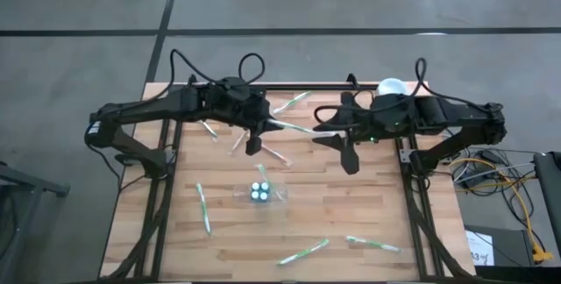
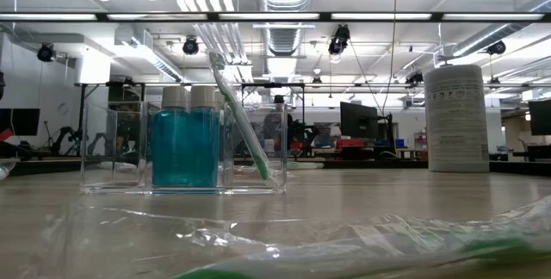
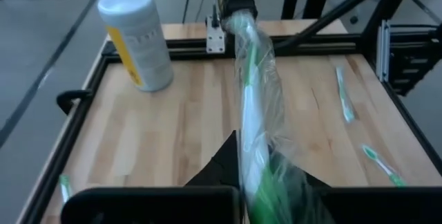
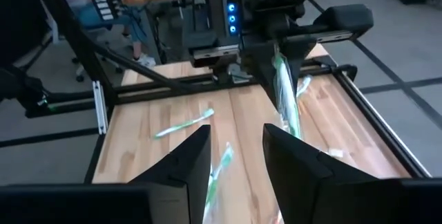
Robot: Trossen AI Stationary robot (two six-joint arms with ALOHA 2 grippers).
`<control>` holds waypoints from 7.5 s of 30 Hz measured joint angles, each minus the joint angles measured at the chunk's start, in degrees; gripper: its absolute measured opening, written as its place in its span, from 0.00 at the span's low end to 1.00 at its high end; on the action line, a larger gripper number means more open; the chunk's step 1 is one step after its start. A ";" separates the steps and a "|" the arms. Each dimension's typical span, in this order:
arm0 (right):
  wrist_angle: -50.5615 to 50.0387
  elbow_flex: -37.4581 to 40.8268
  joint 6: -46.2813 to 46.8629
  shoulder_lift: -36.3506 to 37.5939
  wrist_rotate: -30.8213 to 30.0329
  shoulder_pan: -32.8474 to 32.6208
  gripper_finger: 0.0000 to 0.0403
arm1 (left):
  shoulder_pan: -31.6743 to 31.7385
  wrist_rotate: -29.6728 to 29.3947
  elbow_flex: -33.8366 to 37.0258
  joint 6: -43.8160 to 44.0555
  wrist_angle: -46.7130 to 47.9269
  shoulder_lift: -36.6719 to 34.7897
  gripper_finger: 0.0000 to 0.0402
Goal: Pick & Place toothbrushing station
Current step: Put the green toothbrush into the transparent organizer
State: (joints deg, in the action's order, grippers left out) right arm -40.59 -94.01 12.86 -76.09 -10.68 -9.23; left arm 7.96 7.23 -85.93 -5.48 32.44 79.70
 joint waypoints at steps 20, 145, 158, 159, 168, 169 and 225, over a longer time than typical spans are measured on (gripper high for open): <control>-11.68 1.73 6.49 2.10 0.02 0.00 0.23 | 0.03 -0.10 0.00 -0.30 -0.76 -0.67 0.02; -10.98 15.03 -3.89 7.72 -7.30 8.15 0.20 | 12.67 6.07 38.49 -6.16 -11.15 -11.36 0.48; -10.97 15.05 -3.89 7.72 -7.30 8.15 0.20 | 12.67 8.85 44.63 2.32 -18.01 -11.32 0.48; -10.96 15.05 -3.89 7.72 -7.30 8.15 0.20 | 12.67 9.98 45.90 2.39 -19.40 -11.32 0.48; -10.98 15.05 -3.89 7.72 -7.30 8.13 0.20 | 12.60 13.12 56.58 -6.42 -35.75 -11.27 0.48; -10.96 15.05 -3.90 7.72 -7.30 8.13 0.20 | 12.60 13.11 57.72 -5.74 -37.86 -11.25 0.48; -10.97 15.05 -3.89 7.72 -7.30 8.15 0.20 | 7.07 17.67 46.93 -9.09 -47.40 18.81 0.48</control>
State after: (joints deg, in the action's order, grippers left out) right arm -51.56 -78.96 8.97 -68.38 -17.98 -1.08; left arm 15.03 24.91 -39.00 -14.57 -14.96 98.51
